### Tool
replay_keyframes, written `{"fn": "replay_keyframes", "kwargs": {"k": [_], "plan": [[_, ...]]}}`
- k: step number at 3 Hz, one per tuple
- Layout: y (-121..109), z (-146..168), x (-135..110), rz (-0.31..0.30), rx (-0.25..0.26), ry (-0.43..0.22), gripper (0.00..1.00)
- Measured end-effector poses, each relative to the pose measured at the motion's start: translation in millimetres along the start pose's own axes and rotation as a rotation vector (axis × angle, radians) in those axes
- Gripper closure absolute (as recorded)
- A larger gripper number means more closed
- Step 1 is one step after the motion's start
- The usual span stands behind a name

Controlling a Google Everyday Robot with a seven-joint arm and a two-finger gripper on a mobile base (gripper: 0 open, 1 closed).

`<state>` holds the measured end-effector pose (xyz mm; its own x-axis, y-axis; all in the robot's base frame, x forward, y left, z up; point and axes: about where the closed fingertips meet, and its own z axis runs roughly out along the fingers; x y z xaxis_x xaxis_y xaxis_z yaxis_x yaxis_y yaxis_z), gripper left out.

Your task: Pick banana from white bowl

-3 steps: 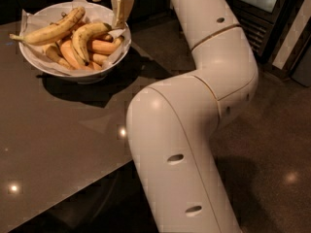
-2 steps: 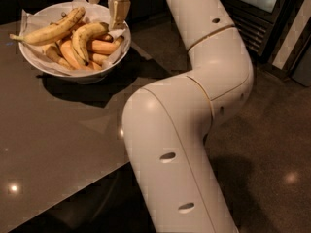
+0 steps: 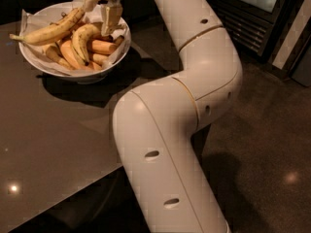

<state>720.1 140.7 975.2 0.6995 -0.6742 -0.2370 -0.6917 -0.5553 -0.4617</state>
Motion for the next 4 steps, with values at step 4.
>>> {"fn": "replay_keyframes", "kwargs": {"k": [4], "plan": [[10,14,15,0.001,-0.077,0.080,0.42]]}}
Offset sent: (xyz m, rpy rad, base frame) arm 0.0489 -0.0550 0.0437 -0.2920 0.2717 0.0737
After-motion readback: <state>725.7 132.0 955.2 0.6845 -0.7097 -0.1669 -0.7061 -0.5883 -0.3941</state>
